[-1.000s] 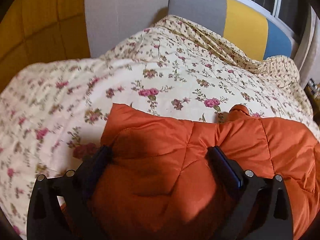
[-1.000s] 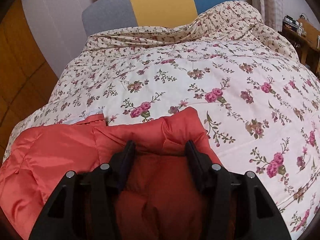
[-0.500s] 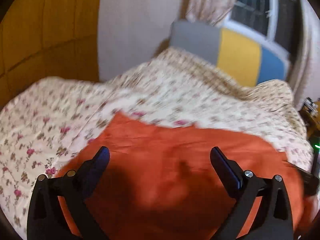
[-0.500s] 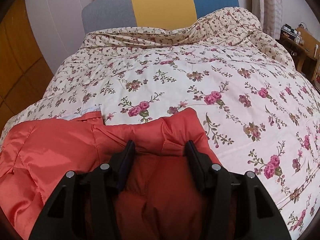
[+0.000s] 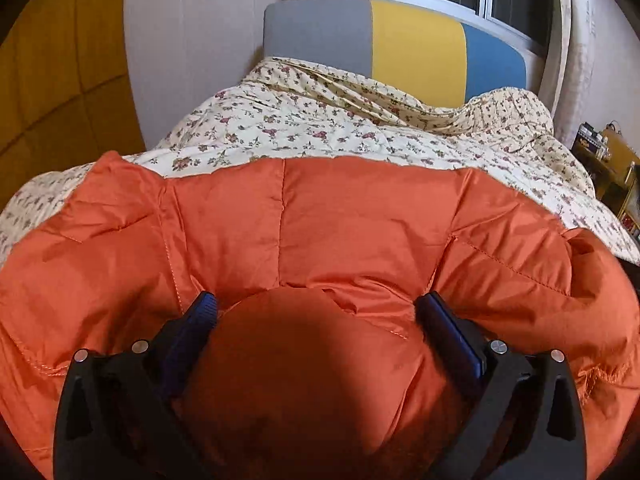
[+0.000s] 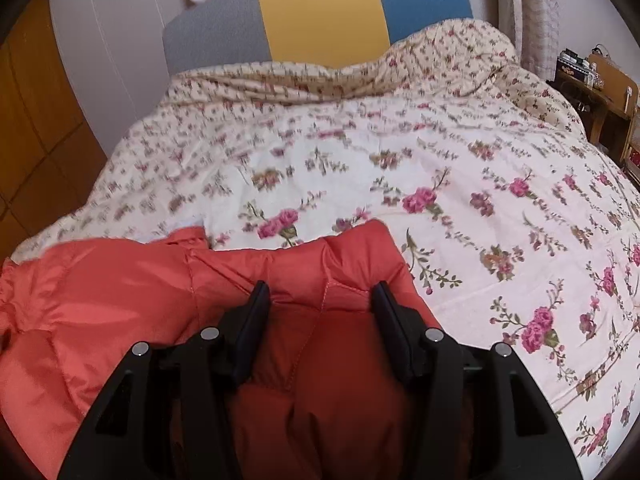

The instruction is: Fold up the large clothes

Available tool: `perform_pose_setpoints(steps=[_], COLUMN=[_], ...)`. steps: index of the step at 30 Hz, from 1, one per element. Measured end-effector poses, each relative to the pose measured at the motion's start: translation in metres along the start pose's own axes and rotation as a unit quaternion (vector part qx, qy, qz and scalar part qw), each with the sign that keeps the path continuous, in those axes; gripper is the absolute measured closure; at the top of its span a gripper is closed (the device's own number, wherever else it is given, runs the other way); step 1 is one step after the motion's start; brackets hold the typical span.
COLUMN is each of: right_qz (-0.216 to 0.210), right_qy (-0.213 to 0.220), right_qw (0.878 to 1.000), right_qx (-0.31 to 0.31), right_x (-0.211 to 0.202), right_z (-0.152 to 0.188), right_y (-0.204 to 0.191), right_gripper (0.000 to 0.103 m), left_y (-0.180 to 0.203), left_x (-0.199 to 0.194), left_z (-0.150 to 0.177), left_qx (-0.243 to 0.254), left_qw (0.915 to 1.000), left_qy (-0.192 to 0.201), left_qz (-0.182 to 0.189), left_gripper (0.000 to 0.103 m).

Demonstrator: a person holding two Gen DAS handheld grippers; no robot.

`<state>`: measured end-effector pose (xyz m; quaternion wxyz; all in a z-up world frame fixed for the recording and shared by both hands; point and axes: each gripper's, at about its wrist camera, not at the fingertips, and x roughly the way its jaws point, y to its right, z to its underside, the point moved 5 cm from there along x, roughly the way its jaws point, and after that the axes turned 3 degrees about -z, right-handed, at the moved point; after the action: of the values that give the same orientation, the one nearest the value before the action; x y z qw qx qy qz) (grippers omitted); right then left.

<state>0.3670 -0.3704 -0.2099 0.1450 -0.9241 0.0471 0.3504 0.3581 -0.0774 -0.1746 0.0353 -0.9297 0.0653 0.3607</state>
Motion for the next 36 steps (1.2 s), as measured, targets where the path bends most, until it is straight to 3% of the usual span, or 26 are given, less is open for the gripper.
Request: perform_pose_setpoints(steps=[4, 6, 10, 13, 15, 24, 27, 31, 36], right_qz=[-0.026, -0.081, -0.129, -0.089, -0.083, -0.061, -0.062, -0.060, -0.110], right_qy=[0.069, 0.094, 0.083, 0.045, 0.017, 0.016, 0.008, -0.011, 0.019], right_qw=[0.997, 0.992, 0.987, 0.990, 0.993, 0.994, 0.994, 0.995, 0.992], right_qx=[0.023, 0.026, -0.056, -0.104, -0.082, -0.091, -0.090, -0.083, -0.051], right_x=[-0.059, -0.093, -0.101, -0.066, -0.040, -0.020, -0.021, -0.039, -0.103], right_z=[-0.002, 0.001, 0.013, 0.028, 0.037, 0.044, 0.043, 0.044, 0.063], right_y=[-0.003, -0.024, -0.087, -0.107, -0.101, -0.098, -0.097, -0.094, -0.095], right_gripper=[0.051, 0.051, 0.051, 0.051, 0.051, 0.049, 0.046, 0.037, 0.033], left_y=[0.001, 0.003, 0.002, 0.000, 0.001, 0.000, -0.010, -0.035, -0.096], left_x=[0.002, 0.002, 0.000, -0.002, -0.005, -0.008, -0.034, -0.085, -0.135], left_z=[0.003, 0.003, 0.003, 0.003, 0.004, 0.005, 0.014, 0.035, 0.076], left_qx=[-0.002, -0.001, 0.000, -0.004, -0.010, -0.008, -0.019, -0.048, -0.151], left_qw=[1.0000, 1.0000, 1.0000, 1.0000, 0.9999, 0.9999, 0.9992, 0.9977, 0.9871], left_qy=[-0.001, 0.000, 0.002, 0.005, 0.008, -0.003, 0.003, 0.031, 0.051], left_qz=[0.001, 0.000, -0.003, 0.002, 0.007, 0.011, 0.036, 0.036, 0.015], left_gripper=[0.003, 0.003, 0.003, 0.003, 0.003, 0.003, 0.003, 0.003, 0.003])
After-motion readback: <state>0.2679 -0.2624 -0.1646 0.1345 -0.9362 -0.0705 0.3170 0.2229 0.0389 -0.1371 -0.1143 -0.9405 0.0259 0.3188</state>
